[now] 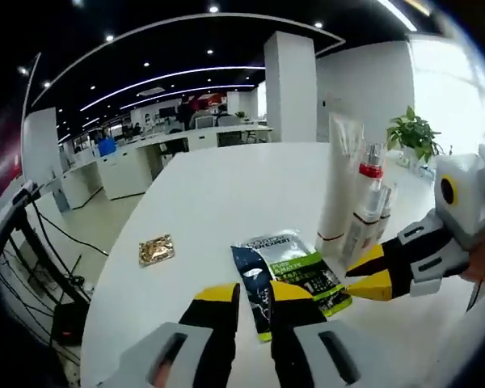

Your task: Arrange the skincare products in the storage area until every visible bottle or jar stands upright without overlapping.

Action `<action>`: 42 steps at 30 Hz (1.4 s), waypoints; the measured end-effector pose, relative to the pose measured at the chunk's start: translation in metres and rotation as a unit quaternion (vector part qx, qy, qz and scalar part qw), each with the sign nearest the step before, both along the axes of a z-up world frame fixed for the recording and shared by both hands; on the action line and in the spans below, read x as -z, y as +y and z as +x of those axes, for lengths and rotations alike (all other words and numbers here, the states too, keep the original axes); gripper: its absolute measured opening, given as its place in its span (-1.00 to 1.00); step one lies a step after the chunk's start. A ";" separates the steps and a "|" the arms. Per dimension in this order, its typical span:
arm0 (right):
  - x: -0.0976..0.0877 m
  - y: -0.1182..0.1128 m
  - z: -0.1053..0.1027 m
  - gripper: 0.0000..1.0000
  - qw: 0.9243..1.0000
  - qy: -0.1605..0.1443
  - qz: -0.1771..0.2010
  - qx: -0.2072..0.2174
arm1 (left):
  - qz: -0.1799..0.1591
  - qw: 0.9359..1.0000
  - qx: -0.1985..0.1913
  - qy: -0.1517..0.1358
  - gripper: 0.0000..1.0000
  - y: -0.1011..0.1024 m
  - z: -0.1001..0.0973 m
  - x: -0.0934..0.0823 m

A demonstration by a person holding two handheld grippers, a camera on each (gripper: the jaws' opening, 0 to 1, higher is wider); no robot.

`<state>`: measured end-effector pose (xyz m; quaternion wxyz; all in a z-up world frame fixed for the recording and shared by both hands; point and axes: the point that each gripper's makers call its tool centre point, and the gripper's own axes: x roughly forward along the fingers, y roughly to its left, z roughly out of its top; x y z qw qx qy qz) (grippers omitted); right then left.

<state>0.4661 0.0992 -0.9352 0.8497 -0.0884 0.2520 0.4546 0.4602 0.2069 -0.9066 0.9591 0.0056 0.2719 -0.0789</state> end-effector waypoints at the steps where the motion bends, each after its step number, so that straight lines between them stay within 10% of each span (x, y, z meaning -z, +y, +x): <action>1: -0.002 -0.003 -0.001 -0.76 1.000 0.003 0.003 0.001 | -0.006 1.000 -0.007 -0.003 -0.67 0.005 -0.005 -0.004; 6: -0.006 -0.014 -0.008 -0.73 1.000 0.008 0.011 -0.001 | 0.003 0.999 -0.045 -0.003 -0.57 0.037 -0.030 -0.011; 14: -0.003 -0.033 -0.004 -0.73 1.000 0.019 0.012 0.021 | -0.006 0.991 -0.117 0.068 -0.35 0.078 -0.083 0.026; 21: -0.003 -0.031 0.000 -0.73 0.999 0.023 0.010 0.028 | -0.007 0.984 -0.120 0.128 -0.11 0.078 -0.112 0.053; 25: -0.003 -0.027 -0.004 -0.74 1.000 0.009 -0.003 0.013 | -0.024 0.977 -0.125 0.174 0.01 0.071 -0.121 0.068; 42: 0.003 -0.042 -0.008 -0.77 0.999 0.010 -0.019 0.026 | -0.006 0.975 -0.115 0.192 -0.13 0.078 -0.118 0.084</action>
